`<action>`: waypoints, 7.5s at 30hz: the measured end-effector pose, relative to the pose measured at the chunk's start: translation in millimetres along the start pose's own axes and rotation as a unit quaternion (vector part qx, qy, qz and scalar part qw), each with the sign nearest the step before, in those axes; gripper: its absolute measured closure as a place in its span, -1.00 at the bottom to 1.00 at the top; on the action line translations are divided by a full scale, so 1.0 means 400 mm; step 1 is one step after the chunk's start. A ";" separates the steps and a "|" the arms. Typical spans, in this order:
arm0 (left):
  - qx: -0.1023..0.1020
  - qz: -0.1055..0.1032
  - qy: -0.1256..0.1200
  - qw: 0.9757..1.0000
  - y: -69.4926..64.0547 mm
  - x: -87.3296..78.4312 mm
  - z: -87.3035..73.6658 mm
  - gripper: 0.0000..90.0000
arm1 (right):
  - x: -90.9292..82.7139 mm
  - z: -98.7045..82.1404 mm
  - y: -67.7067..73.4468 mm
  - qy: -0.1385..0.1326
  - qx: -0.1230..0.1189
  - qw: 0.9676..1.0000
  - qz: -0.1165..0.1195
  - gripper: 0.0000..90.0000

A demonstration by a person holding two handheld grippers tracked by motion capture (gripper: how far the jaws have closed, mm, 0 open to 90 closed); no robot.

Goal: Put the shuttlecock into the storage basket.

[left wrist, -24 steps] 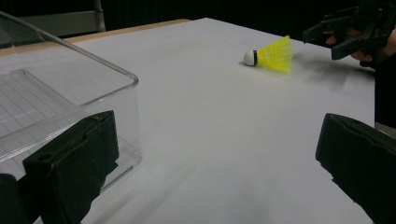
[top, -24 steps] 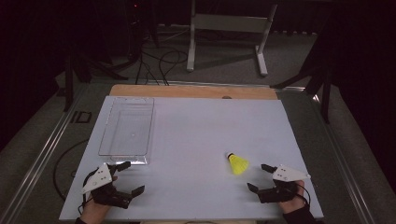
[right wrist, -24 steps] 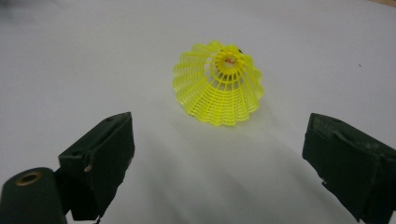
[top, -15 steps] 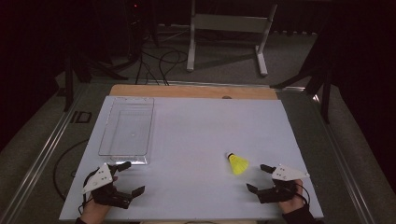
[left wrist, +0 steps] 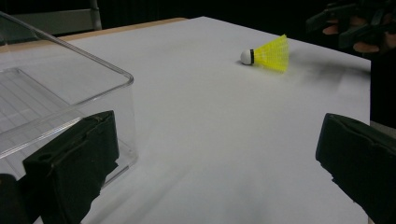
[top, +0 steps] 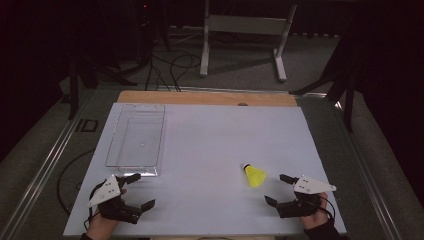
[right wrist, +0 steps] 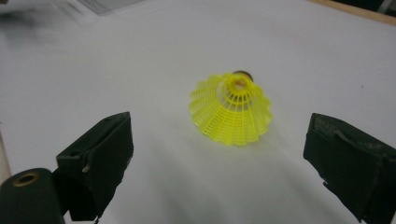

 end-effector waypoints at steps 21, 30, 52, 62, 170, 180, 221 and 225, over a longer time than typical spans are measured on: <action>0.002 -0.003 0.001 1.000 -0.002 0.000 0.000 -0.99 | -0.030 0.121 -0.006 0.062 -0.019 0.998 -0.020 -0.82; 0.002 -0.005 0.002 1.000 -0.002 0.001 0.000 -0.99 | -0.023 0.163 -0.024 0.090 -0.005 0.996 -0.028 -0.82; 0.003 -0.007 0.005 1.000 -0.004 0.002 0.000 -0.99 | 0.014 0.148 -0.065 0.187 0.037 0.981 -0.023 -0.82; 0.003 -0.008 0.005 1.000 -0.004 0.002 0.000 -0.99 | 0.032 0.125 -0.089 0.220 0.055 0.974 -0.025 -0.82; 0.015 -0.024 0.041 0.999 -0.022 0.012 0.022 -0.99 | 0.195 0.188 -0.096 0.392 -0.063 0.901 0.174 1.00; 0.030 -0.028 0.055 0.998 -0.010 -0.005 0.058 -0.99 | 0.205 0.204 -0.064 0.416 -0.078 0.881 0.214 1.00; 0.135 -0.152 0.132 0.970 -0.049 0.094 0.320 -1.00 | 0.226 0.274 0.015 0.416 -0.141 0.858 0.265 1.00; 0.150 -0.167 0.149 0.963 -0.057 0.124 0.339 -1.00 | 0.230 0.278 0.021 0.416 -0.147 0.857 0.267 1.00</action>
Point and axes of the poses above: each handheld gripper's, and its own axes: x roughly forward along the jaws, z roughly out of its top, y roughly to its left, the point moved 3 cm from there along x, roughly forward along the jaws, and after that the axes turned 7 degrees about z, right-handed, at the moved point
